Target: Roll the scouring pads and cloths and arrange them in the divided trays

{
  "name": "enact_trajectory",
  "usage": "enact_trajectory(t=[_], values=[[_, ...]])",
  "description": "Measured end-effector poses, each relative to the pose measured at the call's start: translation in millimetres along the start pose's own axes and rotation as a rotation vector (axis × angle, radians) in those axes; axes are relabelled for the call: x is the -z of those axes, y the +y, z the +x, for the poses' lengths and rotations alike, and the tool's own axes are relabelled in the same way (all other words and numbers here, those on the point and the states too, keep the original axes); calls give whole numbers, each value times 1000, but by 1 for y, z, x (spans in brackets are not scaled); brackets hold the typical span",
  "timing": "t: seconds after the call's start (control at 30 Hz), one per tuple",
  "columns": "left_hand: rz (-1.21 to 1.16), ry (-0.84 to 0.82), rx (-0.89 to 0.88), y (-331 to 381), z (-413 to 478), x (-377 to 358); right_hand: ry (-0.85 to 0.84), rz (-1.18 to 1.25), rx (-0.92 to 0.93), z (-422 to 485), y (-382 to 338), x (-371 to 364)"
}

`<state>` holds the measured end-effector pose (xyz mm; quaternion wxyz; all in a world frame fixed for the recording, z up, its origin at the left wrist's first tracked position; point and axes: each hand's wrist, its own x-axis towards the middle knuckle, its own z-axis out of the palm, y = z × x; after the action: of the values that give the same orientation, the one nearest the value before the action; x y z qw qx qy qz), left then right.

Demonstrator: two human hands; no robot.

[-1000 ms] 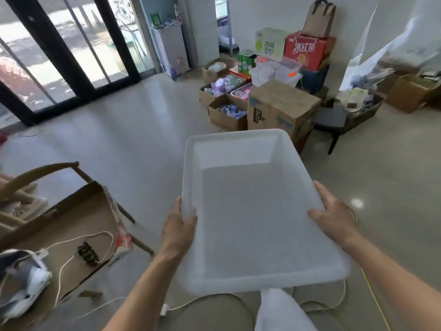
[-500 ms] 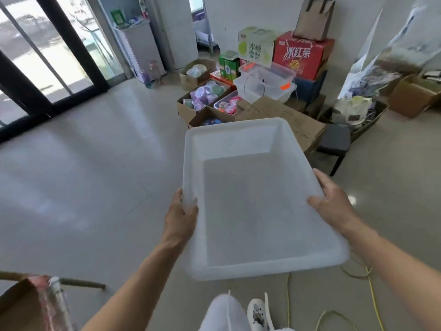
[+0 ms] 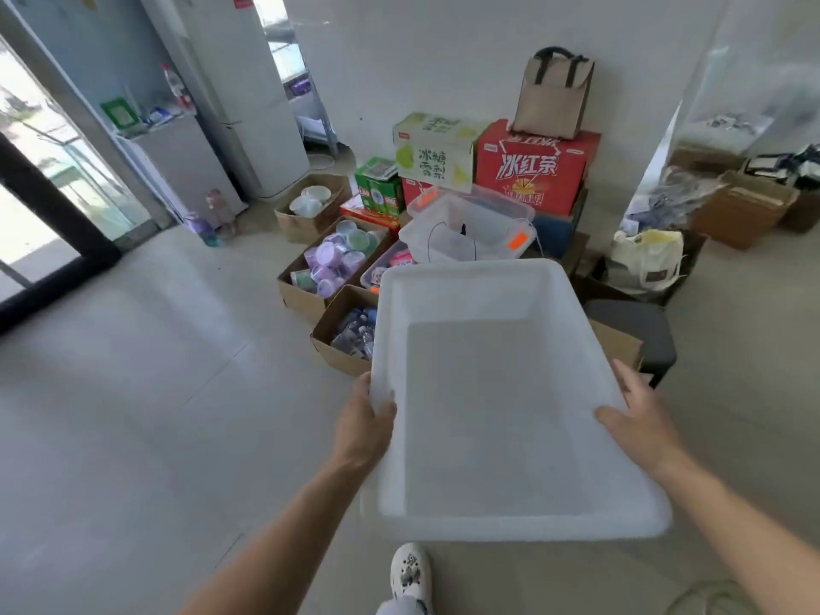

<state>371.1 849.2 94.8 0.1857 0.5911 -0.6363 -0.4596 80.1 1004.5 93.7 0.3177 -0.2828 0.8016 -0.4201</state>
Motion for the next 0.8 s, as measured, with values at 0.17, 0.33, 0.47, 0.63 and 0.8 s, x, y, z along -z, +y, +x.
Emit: enact_trajectory(t=[0.17,0.33,0.47,0.63,0.8], values=[[29,-120,58,32,129,-21,127,-7,-137,85,-20,-13],[37,-181,110,55,225,-59,160,-73,-244,167,-14,-28],[51,-207,179,61,284,-88,148,-34,-324,224,-11,-42],[142,-324,241,69,339,-112,105,-49,-427,272,0,-42],[286,-513,253,76,376,-111,-73,-5,-587,295,-1,-44]])
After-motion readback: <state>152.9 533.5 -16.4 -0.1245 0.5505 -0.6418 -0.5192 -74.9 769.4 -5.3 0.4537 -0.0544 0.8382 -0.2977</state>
